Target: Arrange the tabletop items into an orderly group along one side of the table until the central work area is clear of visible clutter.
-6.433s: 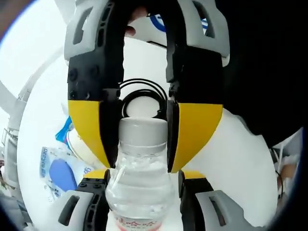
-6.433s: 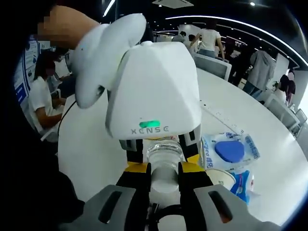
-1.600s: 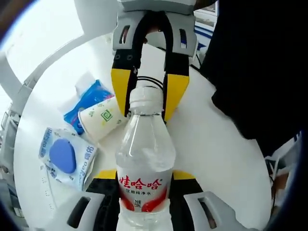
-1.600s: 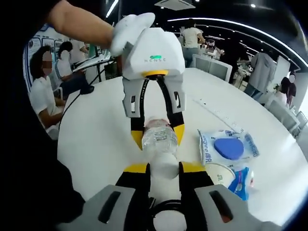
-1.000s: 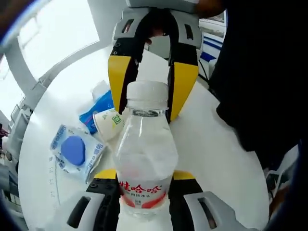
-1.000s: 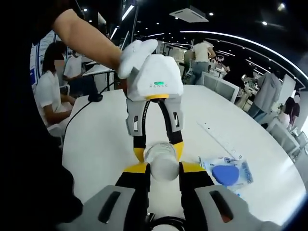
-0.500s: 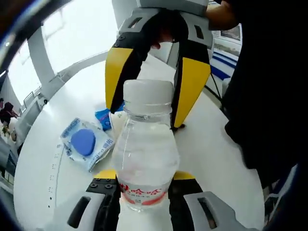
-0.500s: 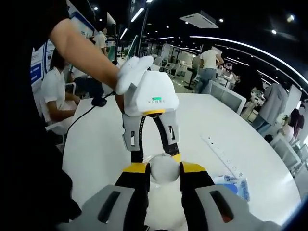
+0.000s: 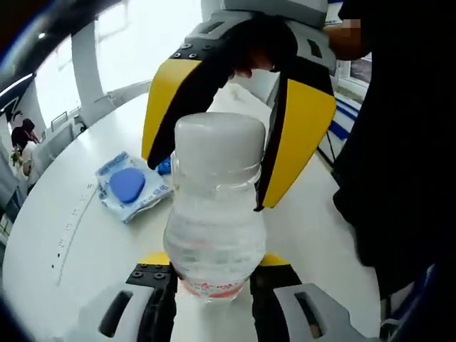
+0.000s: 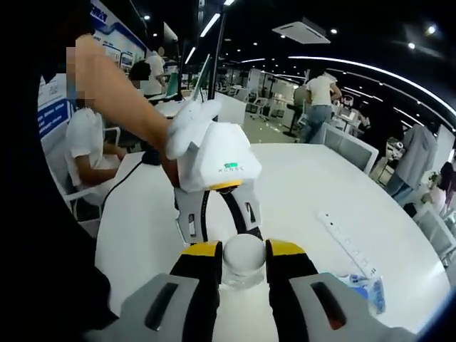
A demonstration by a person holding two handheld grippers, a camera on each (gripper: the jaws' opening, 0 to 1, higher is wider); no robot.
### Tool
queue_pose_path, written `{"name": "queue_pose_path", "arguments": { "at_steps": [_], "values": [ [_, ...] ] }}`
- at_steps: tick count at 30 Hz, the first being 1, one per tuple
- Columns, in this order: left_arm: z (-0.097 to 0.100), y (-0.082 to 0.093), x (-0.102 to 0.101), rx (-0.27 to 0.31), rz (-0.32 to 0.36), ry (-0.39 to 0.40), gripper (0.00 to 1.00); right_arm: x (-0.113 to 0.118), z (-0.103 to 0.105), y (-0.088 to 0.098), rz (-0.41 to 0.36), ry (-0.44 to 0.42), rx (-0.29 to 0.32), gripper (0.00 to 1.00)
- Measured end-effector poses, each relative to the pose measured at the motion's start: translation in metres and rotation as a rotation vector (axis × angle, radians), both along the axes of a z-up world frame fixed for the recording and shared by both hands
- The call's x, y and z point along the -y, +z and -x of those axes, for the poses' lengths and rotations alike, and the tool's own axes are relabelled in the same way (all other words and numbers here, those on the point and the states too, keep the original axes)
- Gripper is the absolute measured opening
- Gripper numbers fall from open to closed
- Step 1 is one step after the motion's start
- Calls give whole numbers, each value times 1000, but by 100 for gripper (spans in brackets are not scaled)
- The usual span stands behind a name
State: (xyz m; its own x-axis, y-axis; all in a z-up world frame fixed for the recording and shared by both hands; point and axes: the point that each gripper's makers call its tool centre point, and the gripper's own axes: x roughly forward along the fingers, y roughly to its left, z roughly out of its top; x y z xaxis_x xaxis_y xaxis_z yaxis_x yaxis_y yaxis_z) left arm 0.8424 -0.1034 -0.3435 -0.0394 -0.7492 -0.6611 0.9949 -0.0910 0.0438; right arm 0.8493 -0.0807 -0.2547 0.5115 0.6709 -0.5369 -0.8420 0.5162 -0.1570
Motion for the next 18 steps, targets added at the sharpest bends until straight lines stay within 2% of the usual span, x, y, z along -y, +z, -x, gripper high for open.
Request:
{"name": "queue_pose_path", "arguments": {
  "at_steps": [3, 6, 8, 13, 15, 18],
  "values": [
    [1, -2, -5, -18, -2, 38, 39, -5, -2, 2, -45, -15, -21, 20],
    [2, -3, -6, -61, 35, 90, 40, -12, -4, 1, -39, -5, -3, 20],
    [1, -3, -7, -59, 57, 110, 40, -14, -4, 1, -40, -7, 1, 20],
    [1, -3, -8, -74, 55, 144, 41, -11, -4, 5, -76, -40, 2, 21],
    [2, -5, -11, -90, 41, 165, 44, -6, -7, 13, -114, -83, 18, 25],
    [5, -4, -15, -105, 44, 197, 51, 3, -6, 26, -200, -149, -5, 29]
  ]
}}
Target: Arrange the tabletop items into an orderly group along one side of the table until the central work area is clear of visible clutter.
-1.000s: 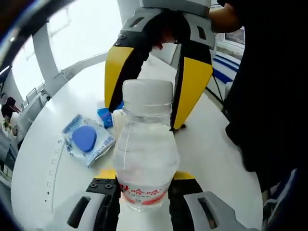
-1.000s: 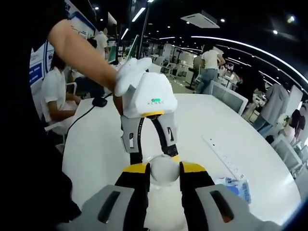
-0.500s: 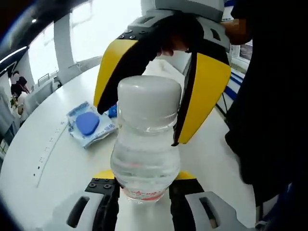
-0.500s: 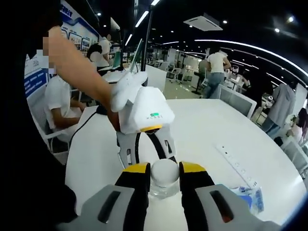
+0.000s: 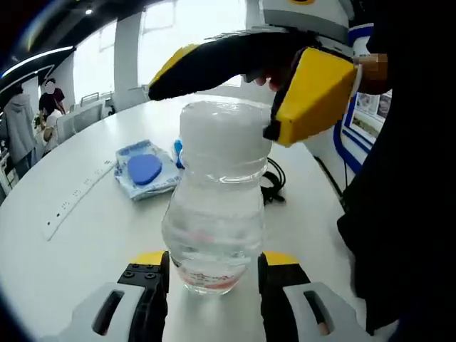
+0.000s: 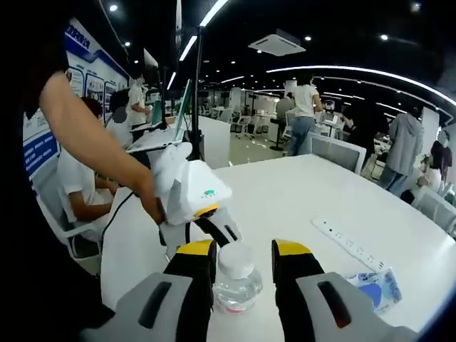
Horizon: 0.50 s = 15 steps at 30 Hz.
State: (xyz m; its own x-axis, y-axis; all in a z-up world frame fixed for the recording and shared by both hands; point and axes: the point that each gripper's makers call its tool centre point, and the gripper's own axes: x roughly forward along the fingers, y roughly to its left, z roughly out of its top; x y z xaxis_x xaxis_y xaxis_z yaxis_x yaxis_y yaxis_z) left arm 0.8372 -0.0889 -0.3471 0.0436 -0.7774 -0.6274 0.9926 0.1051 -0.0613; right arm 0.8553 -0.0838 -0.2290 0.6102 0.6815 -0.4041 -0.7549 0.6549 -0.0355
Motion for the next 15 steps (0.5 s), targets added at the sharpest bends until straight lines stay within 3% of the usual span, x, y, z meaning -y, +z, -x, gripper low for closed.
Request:
{"name": "queue_pose_path", "arguments": {
  "at_steps": [6, 15],
  "values": [
    [-1, 22, -2, -5, 54, 76, 56, 32, 10, -3, -77, -114, -54, 45],
    [-5, 56, -1, 46, 98, 85, 59, 85, 39, -13, -109, -225, -84, 51]
  ]
}}
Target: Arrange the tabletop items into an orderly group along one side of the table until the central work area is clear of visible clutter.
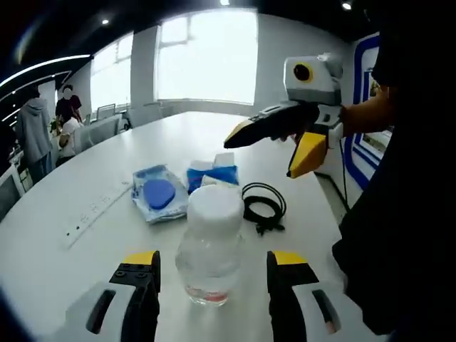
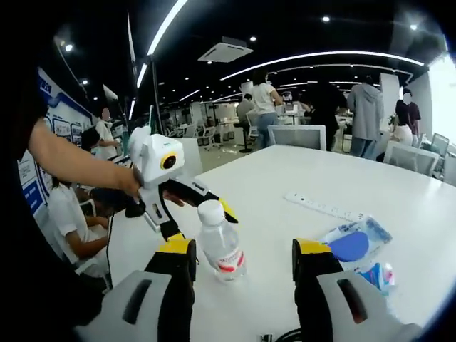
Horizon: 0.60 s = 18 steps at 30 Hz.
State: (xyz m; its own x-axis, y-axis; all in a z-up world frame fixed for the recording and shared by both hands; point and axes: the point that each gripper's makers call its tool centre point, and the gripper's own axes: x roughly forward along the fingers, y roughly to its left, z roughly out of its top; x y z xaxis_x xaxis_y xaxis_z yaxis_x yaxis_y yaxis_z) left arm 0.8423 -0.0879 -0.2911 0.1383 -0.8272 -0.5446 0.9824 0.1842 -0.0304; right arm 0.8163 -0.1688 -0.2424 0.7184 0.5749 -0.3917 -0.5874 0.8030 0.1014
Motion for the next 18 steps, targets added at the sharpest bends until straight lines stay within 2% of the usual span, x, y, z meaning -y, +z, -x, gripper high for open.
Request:
{"name": "queue_pose_path", "arguments": {
  "at_steps": [5, 9, 13, 18],
  "values": [
    [-3, 19, 6, 7, 52, 27, 55, 34, 14, -2, -3, -80, -7, 53],
    [-2, 30, 16, 29, 72, 13, 49, 59, 24, -6, -12, -147, -16, 54],
    [0, 39, 19, 53, 89, -37, 31, 83, 35, -16, -5, -203, -36, 53],
    [-2, 39, 18, 64, 83, -55, 25, 110, 47, -24, -13, -275, -57, 53]
  ]
}}
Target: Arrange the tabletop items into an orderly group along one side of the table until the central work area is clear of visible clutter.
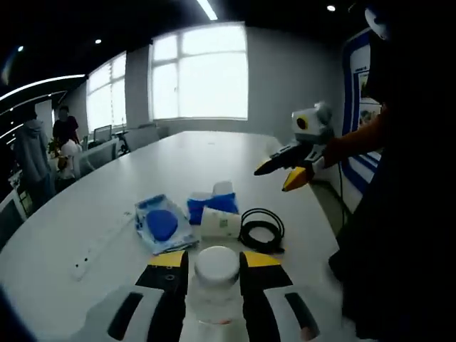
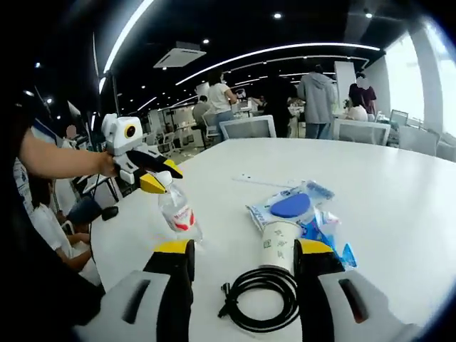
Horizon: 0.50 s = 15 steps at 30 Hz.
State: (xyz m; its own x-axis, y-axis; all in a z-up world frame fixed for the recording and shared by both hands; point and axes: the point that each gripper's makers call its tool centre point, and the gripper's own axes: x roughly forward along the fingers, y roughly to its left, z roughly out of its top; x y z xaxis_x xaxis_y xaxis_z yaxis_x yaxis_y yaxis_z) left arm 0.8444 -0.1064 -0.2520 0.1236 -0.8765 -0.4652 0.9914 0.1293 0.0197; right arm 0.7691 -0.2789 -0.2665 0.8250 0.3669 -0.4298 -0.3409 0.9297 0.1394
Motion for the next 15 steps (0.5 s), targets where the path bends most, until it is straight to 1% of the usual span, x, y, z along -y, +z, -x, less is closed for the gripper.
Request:
{"name": "queue_pose_path", "arguments": {
  "at_steps": [2, 4, 6, 9, 12, 14, 15],
  "values": [
    [2, 0, 1, 2, 0, -12, 23, 8, 5, -3, -5, -28, -8, 53],
    [4, 0, 1, 10, -1, -19, 23, 14, 7, -6, -6, -42, -16, 52],
    [4, 1, 0, 11, 3, -19, 23, 19, 11, -10, 10, -53, -26, 52],
    [5, 2, 0, 16, 8, -23, 23, 21, 17, -15, 7, -65, -40, 51],
    [5, 2, 1, 35, 11, -41, 22, 23, 21, -19, 8, -75, -52, 51],
    [4, 2, 1, 14, 8, -39, 22, 24, 23, -21, 9, -83, -58, 50],
    [4, 1, 0, 17, 6, -40, 21, 26, 24, -22, 8, -88, -60, 50]
  ]
}}
